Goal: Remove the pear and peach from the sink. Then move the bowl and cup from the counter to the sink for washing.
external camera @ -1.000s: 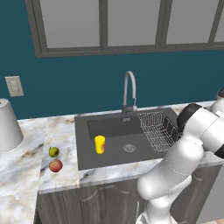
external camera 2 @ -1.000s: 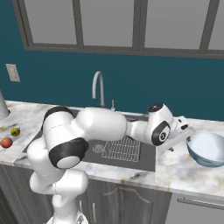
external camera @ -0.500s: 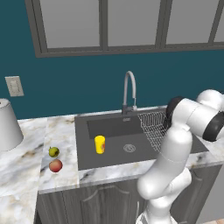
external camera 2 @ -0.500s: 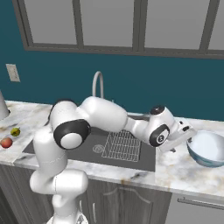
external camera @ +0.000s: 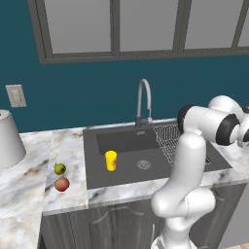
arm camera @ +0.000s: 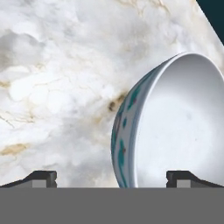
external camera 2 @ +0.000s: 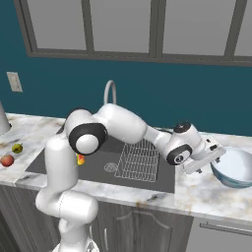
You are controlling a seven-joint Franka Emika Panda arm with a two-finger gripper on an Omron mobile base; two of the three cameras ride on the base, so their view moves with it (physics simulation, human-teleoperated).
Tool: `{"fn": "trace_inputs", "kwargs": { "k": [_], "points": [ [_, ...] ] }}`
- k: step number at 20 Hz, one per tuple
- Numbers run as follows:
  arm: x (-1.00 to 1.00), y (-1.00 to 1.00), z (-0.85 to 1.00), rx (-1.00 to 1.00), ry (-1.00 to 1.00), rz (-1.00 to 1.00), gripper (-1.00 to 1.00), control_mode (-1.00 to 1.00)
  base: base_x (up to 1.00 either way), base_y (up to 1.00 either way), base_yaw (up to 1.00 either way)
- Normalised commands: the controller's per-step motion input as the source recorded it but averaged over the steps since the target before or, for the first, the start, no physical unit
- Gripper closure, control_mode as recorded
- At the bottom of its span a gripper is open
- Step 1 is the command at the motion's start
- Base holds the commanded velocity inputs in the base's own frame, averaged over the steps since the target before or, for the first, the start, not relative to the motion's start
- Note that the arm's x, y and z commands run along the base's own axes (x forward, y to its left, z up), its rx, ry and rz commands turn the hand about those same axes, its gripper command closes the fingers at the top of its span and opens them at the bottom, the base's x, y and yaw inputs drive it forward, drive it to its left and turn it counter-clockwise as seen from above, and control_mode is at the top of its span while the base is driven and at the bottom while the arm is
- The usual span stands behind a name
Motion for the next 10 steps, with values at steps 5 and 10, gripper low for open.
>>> {"fn": "trace_inputs", "kwargs": {
  "k": [5, 10],
  "points": [
    [0.07, -0.17, -0.02, 0.02, 0.0, 0.0, -1.0, -1.0, 0.0, 0.0, 0.0],
    [0.1, -0.11, -0.07, 0.02, 0.0, 0.0, -1.0, -1.0, 0.0, 0.0, 0.0]
  ]
}}
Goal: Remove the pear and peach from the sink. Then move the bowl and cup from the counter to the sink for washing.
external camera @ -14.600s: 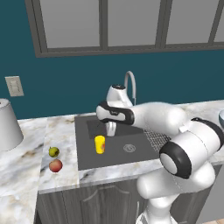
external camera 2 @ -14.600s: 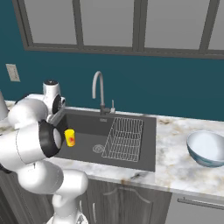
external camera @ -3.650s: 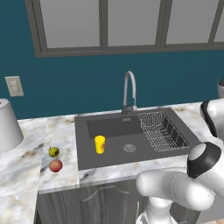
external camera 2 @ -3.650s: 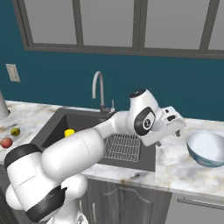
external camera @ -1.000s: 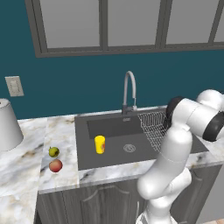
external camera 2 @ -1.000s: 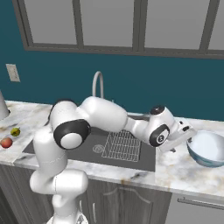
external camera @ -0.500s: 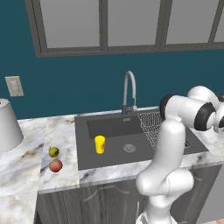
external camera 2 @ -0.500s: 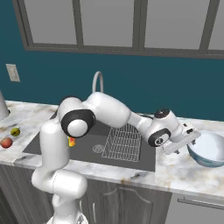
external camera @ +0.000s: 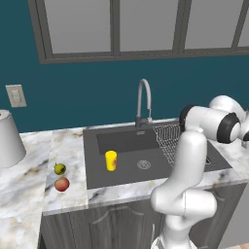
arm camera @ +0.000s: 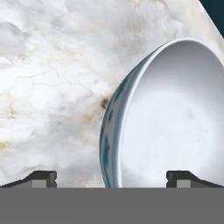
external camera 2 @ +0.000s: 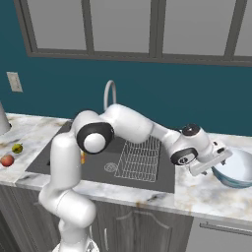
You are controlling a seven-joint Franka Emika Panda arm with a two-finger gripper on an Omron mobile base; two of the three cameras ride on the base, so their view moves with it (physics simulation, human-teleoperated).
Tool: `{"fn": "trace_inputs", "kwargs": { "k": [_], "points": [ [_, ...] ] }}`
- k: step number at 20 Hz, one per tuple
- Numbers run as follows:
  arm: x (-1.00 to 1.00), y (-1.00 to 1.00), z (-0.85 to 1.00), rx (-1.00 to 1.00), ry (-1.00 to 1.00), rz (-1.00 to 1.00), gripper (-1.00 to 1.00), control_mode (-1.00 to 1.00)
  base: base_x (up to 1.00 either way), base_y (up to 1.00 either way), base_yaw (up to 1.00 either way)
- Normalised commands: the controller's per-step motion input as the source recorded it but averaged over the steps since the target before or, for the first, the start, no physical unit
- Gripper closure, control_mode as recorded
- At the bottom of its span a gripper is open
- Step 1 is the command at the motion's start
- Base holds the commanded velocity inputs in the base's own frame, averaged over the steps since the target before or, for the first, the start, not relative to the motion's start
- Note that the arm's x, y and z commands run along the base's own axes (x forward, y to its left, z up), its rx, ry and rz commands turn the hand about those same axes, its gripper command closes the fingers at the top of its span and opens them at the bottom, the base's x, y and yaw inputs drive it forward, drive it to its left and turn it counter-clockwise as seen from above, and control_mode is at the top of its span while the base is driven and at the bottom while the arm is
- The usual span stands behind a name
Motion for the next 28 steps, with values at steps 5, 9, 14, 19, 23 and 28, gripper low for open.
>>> {"fn": "trace_inputs", "kwargs": {
  "k": [5, 9, 14, 19, 23, 28],
  "points": [
    [0.1, -0.07, -0.1, 0.0, 0.0, 0.0, -1.0, -1.0, 0.0, 0.0, 0.0],
    [0.12, -0.02, -0.11, 0.0, 0.0, 0.0, -1.0, -1.0, 0.0, 0.0, 0.0],
    [0.12, -0.01, -0.11, 0.0, 0.0, 0.0, -1.0, -1.0, 0.0, 0.0, 0.0],
    [0.1, -0.02, -0.1, 0.0, 0.01, 0.0, 1.0, -1.0, 0.0, 0.0, 0.0],
    [0.02, -0.07, -0.11, 0.0, 0.05, 0.0, 1.0, -1.0, 0.0, 0.0, 0.0],
    [0.02, -0.07, -0.11, 0.0, 0.13, 0.0, 1.0, -1.0, 0.0, 0.0, 0.0]
  ]
}}
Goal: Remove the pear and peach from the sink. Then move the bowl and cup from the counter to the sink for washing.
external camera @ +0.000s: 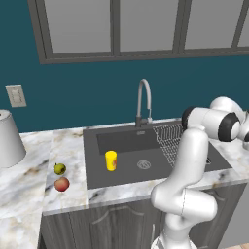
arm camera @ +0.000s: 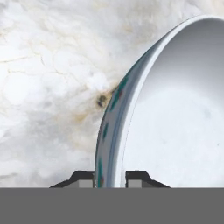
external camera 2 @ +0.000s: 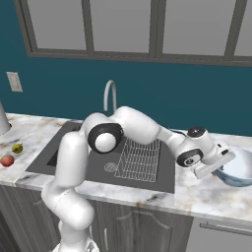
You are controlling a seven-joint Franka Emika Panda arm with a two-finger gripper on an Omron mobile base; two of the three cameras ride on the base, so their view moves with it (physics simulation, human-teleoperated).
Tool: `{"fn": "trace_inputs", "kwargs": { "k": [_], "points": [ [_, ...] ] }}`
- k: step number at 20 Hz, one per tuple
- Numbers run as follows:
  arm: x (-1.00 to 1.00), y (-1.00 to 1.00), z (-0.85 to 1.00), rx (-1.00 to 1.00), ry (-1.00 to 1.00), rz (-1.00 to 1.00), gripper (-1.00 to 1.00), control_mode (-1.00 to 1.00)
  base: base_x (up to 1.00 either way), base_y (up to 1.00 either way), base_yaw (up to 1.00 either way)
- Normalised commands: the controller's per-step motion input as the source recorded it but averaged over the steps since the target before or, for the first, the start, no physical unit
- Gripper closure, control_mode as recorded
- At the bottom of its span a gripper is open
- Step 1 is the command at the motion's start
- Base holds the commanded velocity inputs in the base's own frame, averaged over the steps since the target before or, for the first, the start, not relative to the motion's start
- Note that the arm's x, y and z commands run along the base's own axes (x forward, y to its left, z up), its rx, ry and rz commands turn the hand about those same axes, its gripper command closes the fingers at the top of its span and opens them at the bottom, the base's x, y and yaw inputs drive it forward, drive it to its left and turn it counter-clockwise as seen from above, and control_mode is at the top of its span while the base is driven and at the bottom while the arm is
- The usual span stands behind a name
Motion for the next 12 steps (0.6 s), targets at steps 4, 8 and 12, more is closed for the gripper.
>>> {"fn": "trace_inputs", "kwargs": {
  "k": [4, 8, 12],
  "points": [
    [-0.01, -0.01, 0.0, 0.01, 0.07, 0.03, 1.0, -1.0, 0.0, 0.0, 0.0],
    [-0.13, 0.01, 0.12, 0.05, 0.05, 0.06, 1.0, -1.0, 0.0, 0.0, 0.0],
    [-0.11, 0.09, 0.17, 0.04, 0.1, 0.06, 1.0, -1.0, 0.0, 0.0, 0.0]
  ]
}}
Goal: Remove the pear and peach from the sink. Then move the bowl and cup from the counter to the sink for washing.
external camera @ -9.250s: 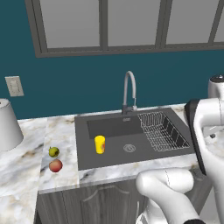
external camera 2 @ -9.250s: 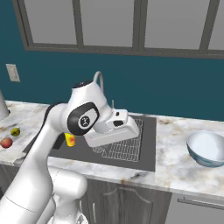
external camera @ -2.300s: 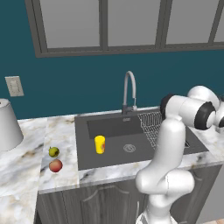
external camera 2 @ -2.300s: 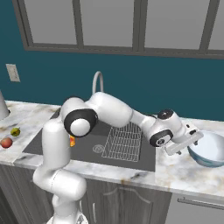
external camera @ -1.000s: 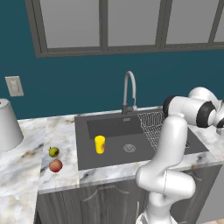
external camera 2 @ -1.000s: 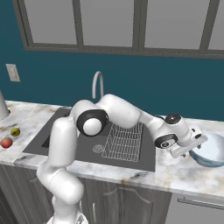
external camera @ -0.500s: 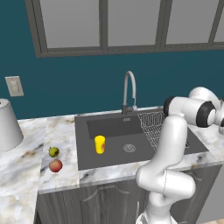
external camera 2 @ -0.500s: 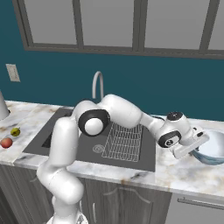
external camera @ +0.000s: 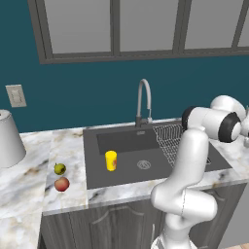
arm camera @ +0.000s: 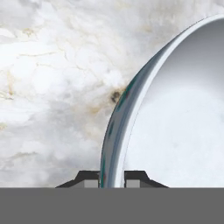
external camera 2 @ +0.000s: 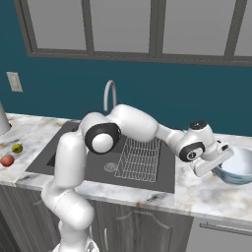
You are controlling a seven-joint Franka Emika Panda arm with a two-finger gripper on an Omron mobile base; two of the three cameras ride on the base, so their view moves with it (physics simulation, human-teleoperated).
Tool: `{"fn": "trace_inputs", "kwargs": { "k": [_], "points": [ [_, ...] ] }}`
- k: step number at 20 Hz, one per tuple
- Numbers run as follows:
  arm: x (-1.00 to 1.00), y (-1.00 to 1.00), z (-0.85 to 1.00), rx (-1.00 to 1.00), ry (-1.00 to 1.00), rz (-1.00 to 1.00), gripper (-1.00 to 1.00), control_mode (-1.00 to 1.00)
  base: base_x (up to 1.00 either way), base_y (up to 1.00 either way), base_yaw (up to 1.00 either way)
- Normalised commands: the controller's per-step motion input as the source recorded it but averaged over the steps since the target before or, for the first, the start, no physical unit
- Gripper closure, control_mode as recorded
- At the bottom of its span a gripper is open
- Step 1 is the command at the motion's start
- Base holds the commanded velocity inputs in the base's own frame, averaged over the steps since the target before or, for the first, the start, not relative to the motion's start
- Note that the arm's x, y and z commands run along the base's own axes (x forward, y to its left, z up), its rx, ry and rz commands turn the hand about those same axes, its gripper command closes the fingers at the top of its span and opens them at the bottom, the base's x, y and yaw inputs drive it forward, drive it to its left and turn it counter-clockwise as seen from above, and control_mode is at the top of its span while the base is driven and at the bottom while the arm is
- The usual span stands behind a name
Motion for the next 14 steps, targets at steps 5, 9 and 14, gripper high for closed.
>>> {"fn": "trace_inputs", "kwargs": {
  "k": [5, 9, 14],
  "points": [
    [-0.12, 0.13, 0.22, 0.03, 0.08, 0.1, 1.0, -1.0, 0.0, 0.0, 0.0],
    [-0.15, 0.18, 0.22, 0.0, 0.09, 0.11, 1.0, -1.0, 0.0, 0.0, 0.0],
    [-0.19, 0.18, 0.2, 0.01, 0.05, 0.13, 1.0, -1.0, 0.0, 0.0, 0.0]
  ]
}}
